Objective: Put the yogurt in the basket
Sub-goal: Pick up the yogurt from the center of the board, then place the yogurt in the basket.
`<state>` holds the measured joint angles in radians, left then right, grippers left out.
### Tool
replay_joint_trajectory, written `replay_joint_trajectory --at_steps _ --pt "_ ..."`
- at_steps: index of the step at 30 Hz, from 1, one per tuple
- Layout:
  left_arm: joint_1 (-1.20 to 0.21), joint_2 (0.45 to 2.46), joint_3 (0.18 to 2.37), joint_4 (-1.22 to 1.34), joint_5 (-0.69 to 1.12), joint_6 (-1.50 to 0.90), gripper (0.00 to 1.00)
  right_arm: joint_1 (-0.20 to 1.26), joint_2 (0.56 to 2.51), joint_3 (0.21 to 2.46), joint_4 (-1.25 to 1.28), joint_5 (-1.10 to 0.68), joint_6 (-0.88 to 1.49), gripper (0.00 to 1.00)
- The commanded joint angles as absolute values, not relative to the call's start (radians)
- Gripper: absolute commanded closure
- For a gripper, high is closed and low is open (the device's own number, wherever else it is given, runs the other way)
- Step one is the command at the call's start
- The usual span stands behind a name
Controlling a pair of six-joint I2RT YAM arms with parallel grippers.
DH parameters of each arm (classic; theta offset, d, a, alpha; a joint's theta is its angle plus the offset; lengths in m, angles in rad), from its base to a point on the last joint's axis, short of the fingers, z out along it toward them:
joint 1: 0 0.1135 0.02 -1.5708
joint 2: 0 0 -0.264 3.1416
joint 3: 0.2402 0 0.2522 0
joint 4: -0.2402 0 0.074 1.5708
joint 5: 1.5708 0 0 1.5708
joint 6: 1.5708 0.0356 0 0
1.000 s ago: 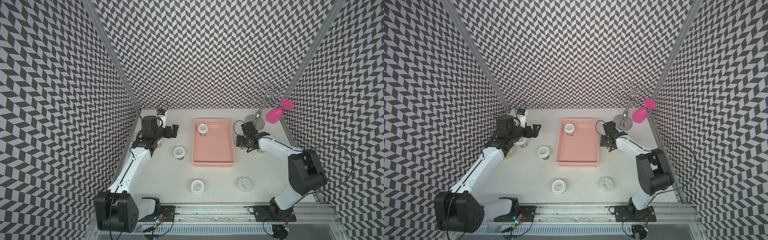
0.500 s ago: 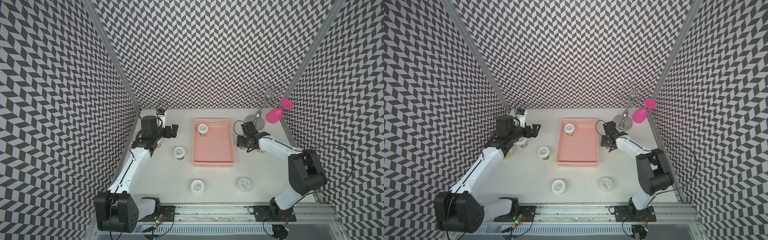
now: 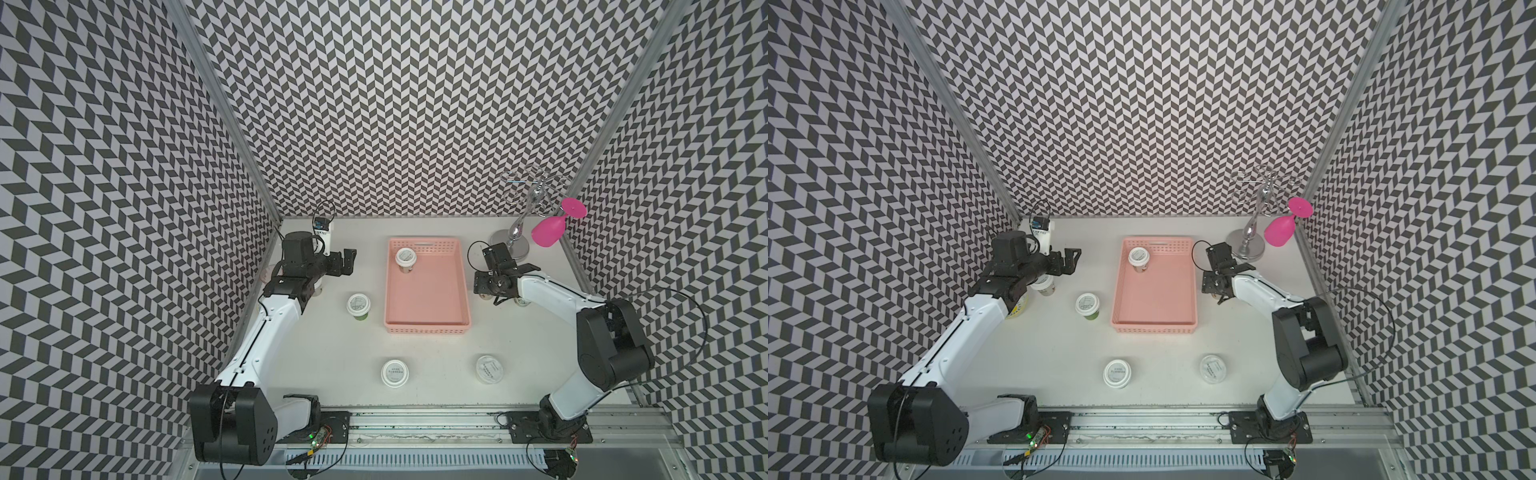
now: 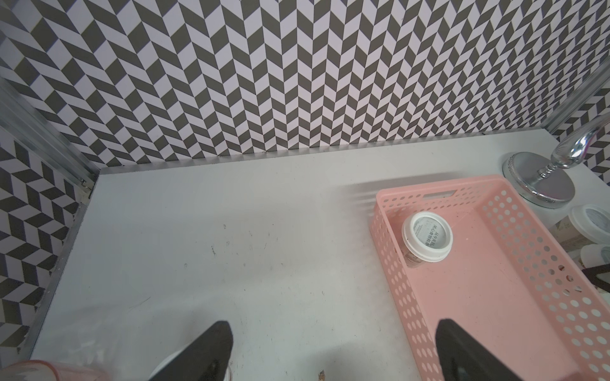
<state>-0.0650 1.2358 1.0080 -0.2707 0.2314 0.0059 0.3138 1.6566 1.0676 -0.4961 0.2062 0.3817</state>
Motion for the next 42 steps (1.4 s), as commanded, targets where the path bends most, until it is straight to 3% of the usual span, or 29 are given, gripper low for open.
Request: replay_joint_trajectory --at_steps 1,13,28,42 --pt "-0.060 1.210 0.997 -0.245 0.244 0.005 0.00 0.322 1.611 1.088 -0.501 0.216 0.372 0.21" --pt "-0.060 1.207 0.996 -0.242 0.247 0.001 0.00 0.365 1.576 1.160 -0.572 0.240 0.380 0.21" --pt "-0.059 1.196 0.996 -0.244 0.252 0.000 0.00 0.451 1.582 1.407 -0.704 0.238 0.374 0.21" --pt "-0.053 1.184 0.991 -0.243 0.249 0.003 0.00 0.545 1.766 1.635 -0.728 0.219 0.356 0.21"
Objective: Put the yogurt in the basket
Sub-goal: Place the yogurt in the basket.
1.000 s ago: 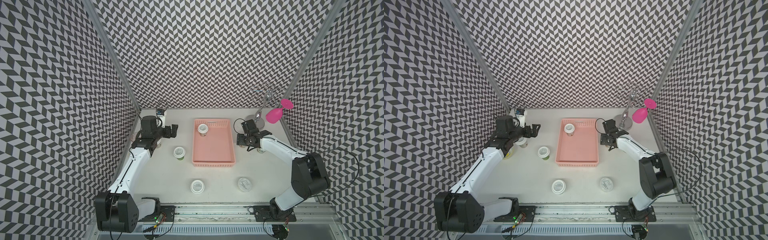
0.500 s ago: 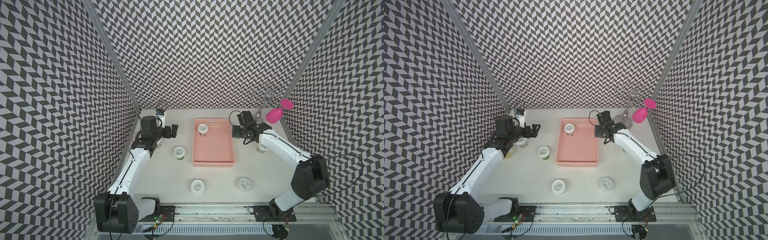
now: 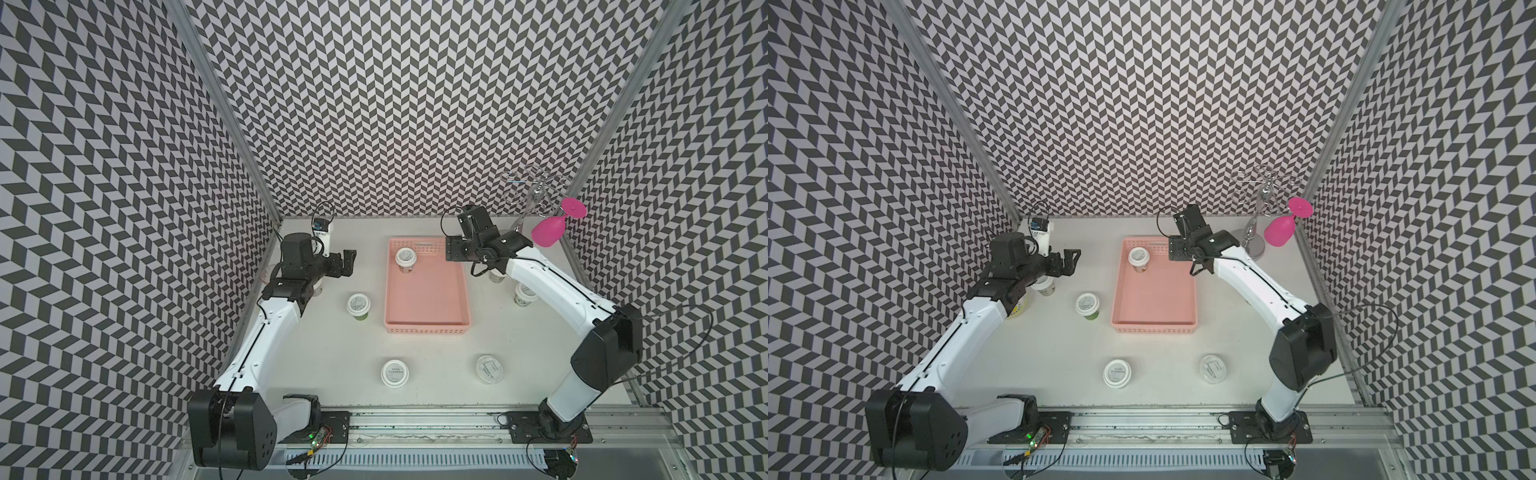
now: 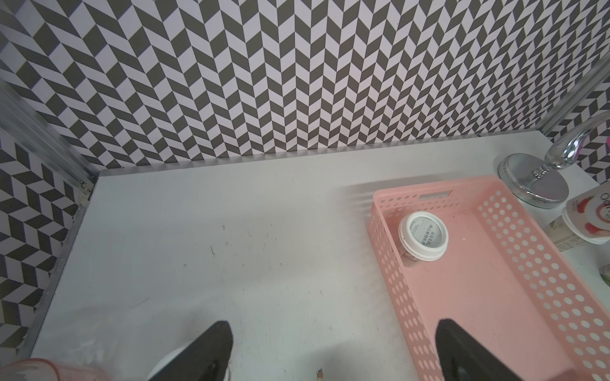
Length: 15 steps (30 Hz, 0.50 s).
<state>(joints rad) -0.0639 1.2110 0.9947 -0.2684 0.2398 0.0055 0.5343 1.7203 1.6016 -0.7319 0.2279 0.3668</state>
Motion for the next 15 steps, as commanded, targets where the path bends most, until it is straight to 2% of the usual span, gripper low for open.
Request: replay_joint_trajectory --at_steps 1,15 --pt "-0.052 1.184 0.990 -0.244 0.249 0.003 0.00 0.549 1.785 1.645 -0.728 0.216 0.356 0.21" --pt "-0.050 1.190 0.986 -0.240 0.248 0.004 0.00 0.578 2.016 1.766 -0.713 0.181 0.346 0.21"
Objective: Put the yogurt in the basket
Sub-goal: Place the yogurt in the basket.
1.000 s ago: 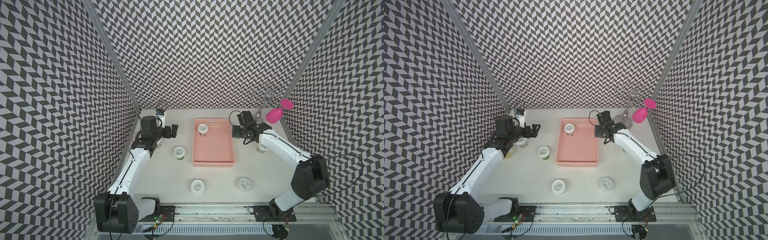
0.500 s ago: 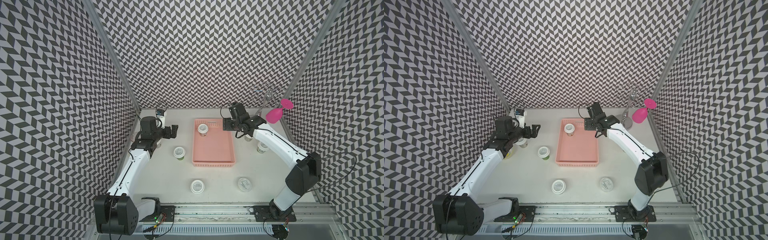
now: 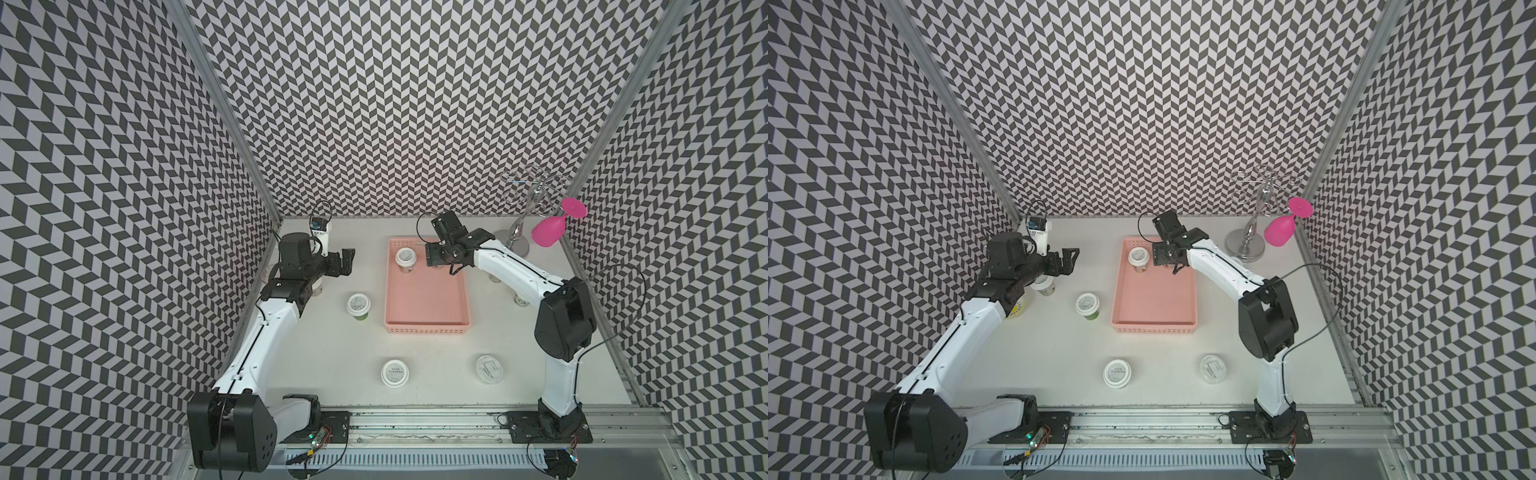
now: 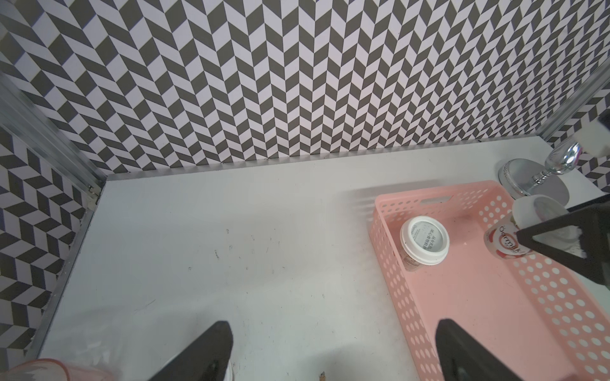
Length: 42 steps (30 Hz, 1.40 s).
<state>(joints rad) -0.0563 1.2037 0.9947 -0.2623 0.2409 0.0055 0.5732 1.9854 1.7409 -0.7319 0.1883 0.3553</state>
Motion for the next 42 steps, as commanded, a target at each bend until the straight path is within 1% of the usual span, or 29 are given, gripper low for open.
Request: replay_joint_trajectory --at_steps 1,17,24,33,35,42 --pt "-0.049 1.189 0.985 -0.239 0.247 0.005 0.00 0.578 2.031 1.771 -0.711 0.181 0.344 0.21" --pt "-0.049 1.186 0.979 -0.238 0.247 0.006 0.00 0.566 2.226 1.930 -0.706 0.179 0.336 0.21" --pt "-0.046 1.188 0.976 -0.234 0.250 0.006 0.00 0.563 2.267 1.969 -0.706 0.156 0.335 0.21" --pt "-0.046 1.187 0.979 -0.236 0.248 0.006 0.00 0.563 2.253 1.940 -0.710 0.179 0.333 0.21" --pt "-0.046 1.186 0.980 -0.235 0.248 0.005 0.00 0.563 2.244 1.928 -0.705 0.183 0.332 0.20" --pt "-0.046 1.186 0.981 -0.238 0.249 0.004 0.00 0.566 2.221 1.915 -0.705 0.185 0.327 0.12"
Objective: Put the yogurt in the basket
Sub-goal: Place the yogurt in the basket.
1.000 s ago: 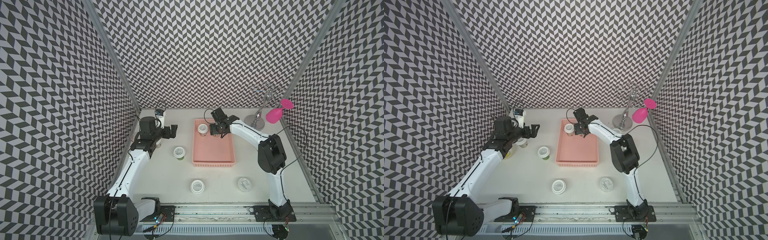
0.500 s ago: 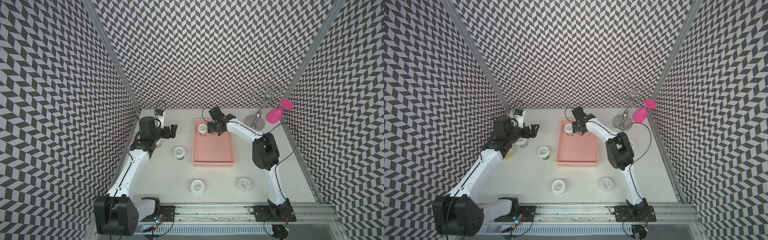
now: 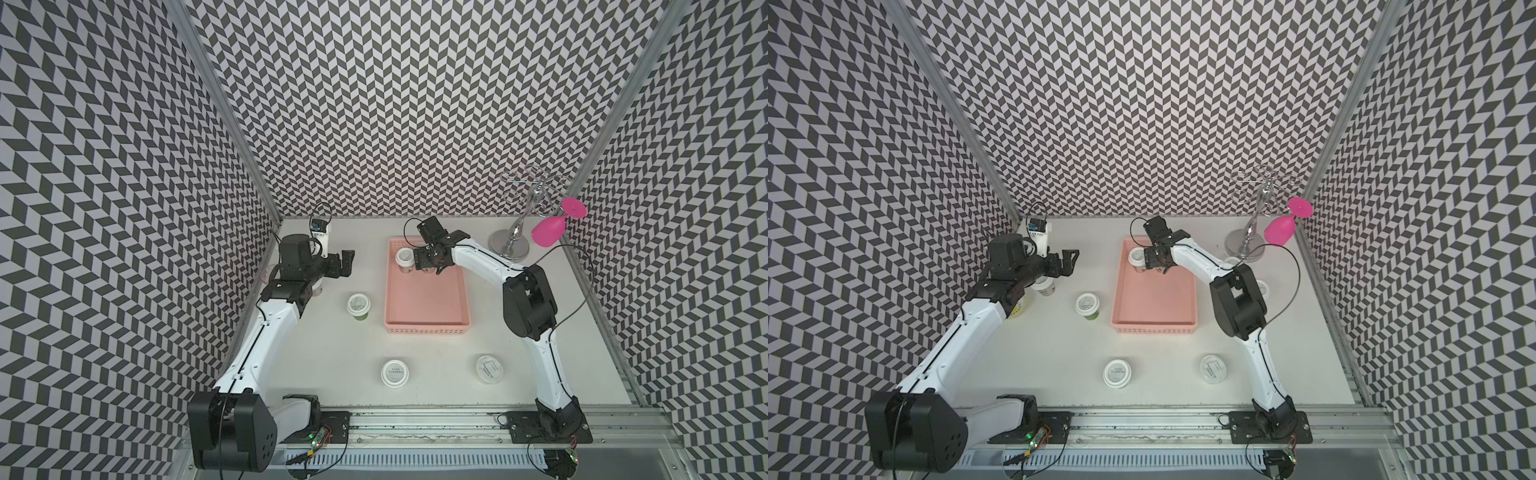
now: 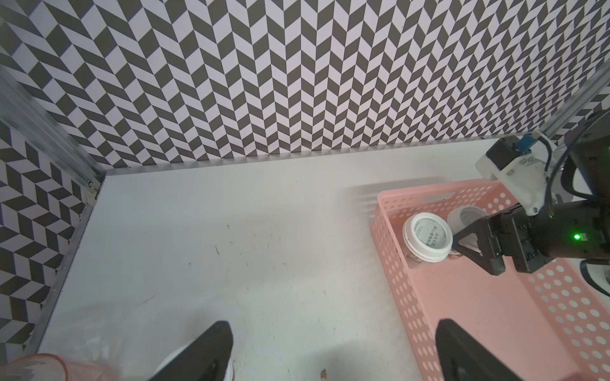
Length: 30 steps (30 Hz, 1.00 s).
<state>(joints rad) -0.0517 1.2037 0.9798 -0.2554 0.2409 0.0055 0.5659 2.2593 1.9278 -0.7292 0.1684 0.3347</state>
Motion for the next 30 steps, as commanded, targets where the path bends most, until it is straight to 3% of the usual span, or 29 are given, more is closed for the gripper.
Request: replay_joint_trajectory --at_steps 1,11,30 --pt "-0.046 1.184 0.979 -0.238 0.251 0.003 0.00 0.565 2.218 1.915 -0.706 0.187 0.327 0.11" --pt "-0.046 1.187 0.978 -0.235 0.278 0.027 0.00 0.569 2.112 1.837 -0.707 0.198 0.331 0.10" --pt "-0.043 1.178 0.996 -0.296 0.416 0.160 0.00 0.575 1.701 1.461 -0.632 0.269 0.306 0.04"
